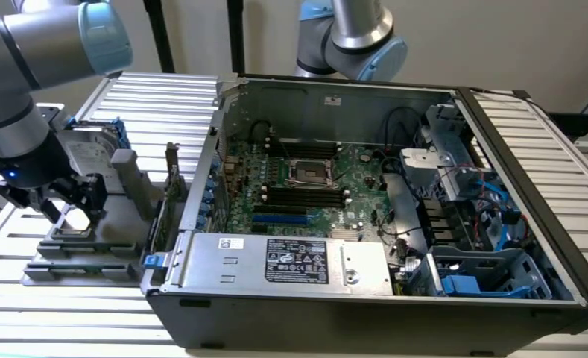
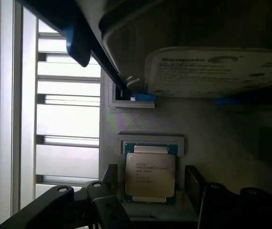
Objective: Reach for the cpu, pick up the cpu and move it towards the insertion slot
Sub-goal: 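Pick up the cpu and move it towards the insertion slot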
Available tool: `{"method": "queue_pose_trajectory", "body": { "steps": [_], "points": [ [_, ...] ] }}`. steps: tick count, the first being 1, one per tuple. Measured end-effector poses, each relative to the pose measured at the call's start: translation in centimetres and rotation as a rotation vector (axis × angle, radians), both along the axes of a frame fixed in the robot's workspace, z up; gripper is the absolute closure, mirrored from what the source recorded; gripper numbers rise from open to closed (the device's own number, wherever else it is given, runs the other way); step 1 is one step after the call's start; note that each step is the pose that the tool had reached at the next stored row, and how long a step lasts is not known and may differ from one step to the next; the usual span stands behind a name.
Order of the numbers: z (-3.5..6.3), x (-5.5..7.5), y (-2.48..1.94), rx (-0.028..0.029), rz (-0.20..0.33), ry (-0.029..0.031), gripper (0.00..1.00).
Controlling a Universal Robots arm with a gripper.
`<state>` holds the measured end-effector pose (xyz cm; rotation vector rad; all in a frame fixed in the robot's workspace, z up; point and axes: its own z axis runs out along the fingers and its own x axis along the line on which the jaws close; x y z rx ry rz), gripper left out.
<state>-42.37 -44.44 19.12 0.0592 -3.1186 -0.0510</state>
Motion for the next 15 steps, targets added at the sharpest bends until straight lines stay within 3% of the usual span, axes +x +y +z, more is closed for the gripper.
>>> {"method": "queue_pose_trajectory", "body": {
  "steps": [15],
  "points": [
    [-0.31,0.01,0.15,0.0002,-0.021,0.0001,0.33]
  ]
}}
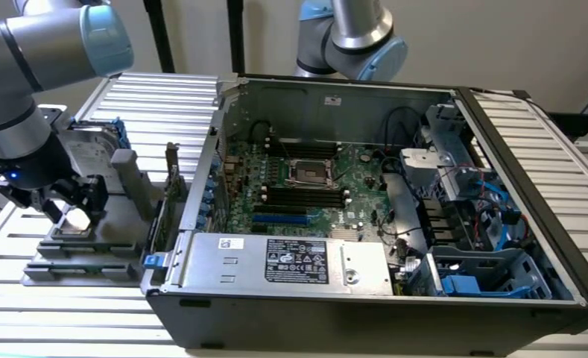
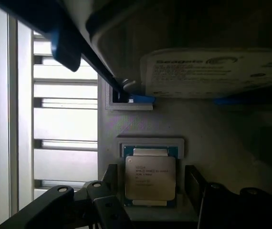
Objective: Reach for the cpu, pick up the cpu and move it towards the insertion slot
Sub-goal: 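Pick up the cpu and move it towards the insertion slot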
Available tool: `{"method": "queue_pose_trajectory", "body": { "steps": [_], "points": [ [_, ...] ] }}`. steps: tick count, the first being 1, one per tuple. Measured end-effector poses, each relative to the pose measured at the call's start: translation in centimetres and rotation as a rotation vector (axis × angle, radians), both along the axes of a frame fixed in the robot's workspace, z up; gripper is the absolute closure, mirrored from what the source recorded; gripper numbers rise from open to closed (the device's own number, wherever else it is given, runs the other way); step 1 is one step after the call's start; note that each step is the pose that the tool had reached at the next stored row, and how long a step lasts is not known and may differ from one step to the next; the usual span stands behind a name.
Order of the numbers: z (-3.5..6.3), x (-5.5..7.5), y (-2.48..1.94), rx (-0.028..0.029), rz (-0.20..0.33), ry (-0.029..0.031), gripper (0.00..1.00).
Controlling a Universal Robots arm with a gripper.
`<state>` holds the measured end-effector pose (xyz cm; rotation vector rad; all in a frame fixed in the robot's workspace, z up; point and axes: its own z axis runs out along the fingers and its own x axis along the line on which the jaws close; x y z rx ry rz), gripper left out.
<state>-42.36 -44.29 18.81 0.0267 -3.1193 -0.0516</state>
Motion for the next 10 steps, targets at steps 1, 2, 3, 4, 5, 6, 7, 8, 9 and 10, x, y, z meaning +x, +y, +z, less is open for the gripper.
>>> {"method": "queue_pose_trajectory", "body": {
  "steps": [1,2,3,4,5,6,7,8,9,10],
  "points": [
    [0.0,0.0,0.02,-0.0002,0.0,0.0002,0.33],
    [0.0,0.0,0.04,-0.0001,-0.001,0.0002,0.33],
    [-0.01,0.0,0.06,-0.0002,-0.001,0.0002,0.33],
    [-0.01,0.0,0.1,-0.0002,-0.001,0.0002,0.33],
    [-0.01,0.0,0.11,-0.0002,-0.002,0.0003,0.33],
    [-0.01,0.0,0.12,-0.0003,-0.002,0.0003,0.33],
    [-0.02,0.0,0.13,-0.0002,-0.002,0.0003,0.33],
    [-0.02,0.0,0.14,-0.0003,-0.002,0.0004,0.33],
    [-0.03,0.0,0.14,-0.0004,-0.002,0.0005,0.33],
    [-0.03,0.0,0.15,-0.0007,-0.002,0.0007,0.33]
  ]
}}
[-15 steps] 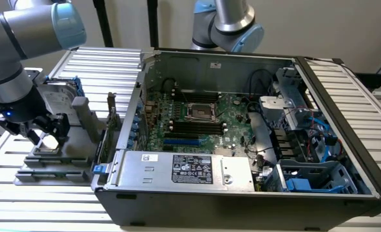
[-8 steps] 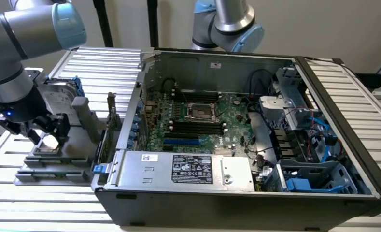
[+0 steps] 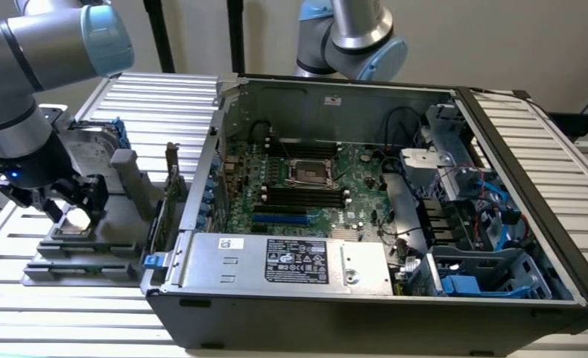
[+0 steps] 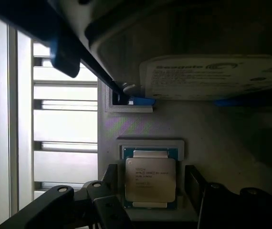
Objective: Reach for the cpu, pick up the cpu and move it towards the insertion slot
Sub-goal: 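Pick up the cpu and move it towards the insertion slot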
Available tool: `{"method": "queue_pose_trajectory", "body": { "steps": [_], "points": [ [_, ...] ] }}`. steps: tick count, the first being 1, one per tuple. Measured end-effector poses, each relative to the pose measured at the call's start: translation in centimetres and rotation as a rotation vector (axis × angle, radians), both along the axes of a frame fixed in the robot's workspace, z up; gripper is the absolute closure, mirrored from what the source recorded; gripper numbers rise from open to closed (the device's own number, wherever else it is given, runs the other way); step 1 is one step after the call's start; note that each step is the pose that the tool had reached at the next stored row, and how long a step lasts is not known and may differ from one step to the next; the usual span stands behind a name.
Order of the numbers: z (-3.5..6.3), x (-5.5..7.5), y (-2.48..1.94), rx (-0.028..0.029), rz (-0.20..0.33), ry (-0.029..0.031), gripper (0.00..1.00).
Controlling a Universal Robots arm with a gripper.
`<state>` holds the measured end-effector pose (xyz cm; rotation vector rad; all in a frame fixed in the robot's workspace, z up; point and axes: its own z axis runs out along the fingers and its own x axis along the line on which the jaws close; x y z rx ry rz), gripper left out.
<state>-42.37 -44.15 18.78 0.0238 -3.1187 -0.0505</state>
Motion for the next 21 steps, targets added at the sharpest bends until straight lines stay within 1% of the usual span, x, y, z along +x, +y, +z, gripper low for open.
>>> {"method": "queue_pose_trajectory", "body": {
  "steps": [9,10,11,12,16,19,21],
  "points": [
    [-0.11,0.0,0.0,-0.0013,0.0,0.001,0.33],
    [-0.11,0.0,0.0,-0.0014,0.0,0.0012,0.35],
    [-0.11,0.0,0.0,-0.0015,0.0,0.0012,0.35],
    [-0.11,0.0,0.0,-0.0016,0.0,0.0014,0.42],
    [-0.11,0.0,0.0,-0.0017,0.0,0.0024,0.42],
    [-0.11,0.0,0.0,-0.0017,0.0,0.0036,0.46],
    [-0.11,0.0,0.0,-0.0017,0.0,0.0042,0.46]
  ]
}}
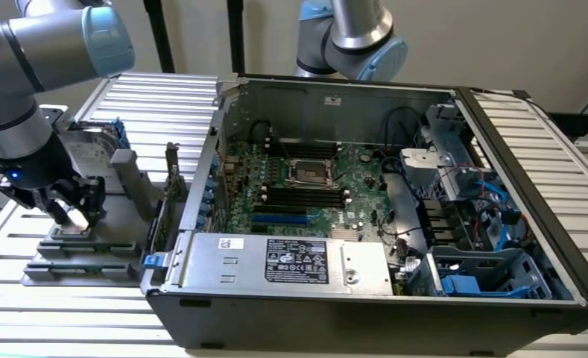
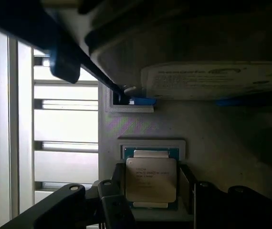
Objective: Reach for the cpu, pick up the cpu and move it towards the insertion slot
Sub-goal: 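Pick up the cpu and move it towards the insertion slot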
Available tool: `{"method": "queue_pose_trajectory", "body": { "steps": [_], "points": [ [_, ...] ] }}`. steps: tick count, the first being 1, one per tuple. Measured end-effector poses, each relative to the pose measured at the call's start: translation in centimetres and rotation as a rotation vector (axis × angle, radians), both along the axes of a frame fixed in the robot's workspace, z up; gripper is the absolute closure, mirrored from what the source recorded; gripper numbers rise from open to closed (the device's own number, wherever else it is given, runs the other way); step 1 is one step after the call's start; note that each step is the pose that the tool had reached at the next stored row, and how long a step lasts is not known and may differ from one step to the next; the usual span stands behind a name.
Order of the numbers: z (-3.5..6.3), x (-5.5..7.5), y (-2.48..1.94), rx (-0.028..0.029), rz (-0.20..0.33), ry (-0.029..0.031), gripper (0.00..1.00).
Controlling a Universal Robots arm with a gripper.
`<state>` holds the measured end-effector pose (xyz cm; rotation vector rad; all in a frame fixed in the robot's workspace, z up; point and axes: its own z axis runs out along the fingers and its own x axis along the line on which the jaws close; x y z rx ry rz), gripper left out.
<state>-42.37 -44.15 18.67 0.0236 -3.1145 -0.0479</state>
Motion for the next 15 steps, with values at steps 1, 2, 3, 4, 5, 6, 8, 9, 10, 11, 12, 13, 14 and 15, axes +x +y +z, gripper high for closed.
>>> {"method": "queue_pose_trajectory", "body": {
  "steps": [1,2,3,4,5,6,8,9,10,11,12,13,14,15],
  "points": [
    [0.0,0.0,0.0,0.0,0.0,0.0002,0.46],
    [0.0,0.0,0.0,0.0,0.0,0.0005,0.46],
    [0.0,0.0,0.0,0.0,0.0,0.0008,0.46],
    [0.0,0.0,0.0,0.0001,0.0,0.0012,0.46],
    [0.02,0.0,0.0,0.0002,0.0,0.0018,0.46],
    [0.05,0.0,0.0,0.0002,0.0,0.0025,0.46],
    [0.24,0.0,0.0,0.0,-0.001,0.0048,0.46],
    [0.36,0.0,0.0,0.0001,-0.001,0.0057,0.46],
    [0.54,0.0,0.0,0.0,-0.002,0.0069,0.46],
    [0.77,0.0,0.0,0.0001,-0.002,0.0078,0.46],
    [1.01,0.0,0.0,0.0,-0.002,0.0084,0.46],
    [1.28,0.0,-0.01,0.0001,-0.002,0.0089,0.46],
    [1.61,0.0,-0.01,0.0,-0.002,0.0093,0.46],
    [2.03,0.0,-0.02,0.0001,-0.002,0.0093,0.46]
  ]
}}
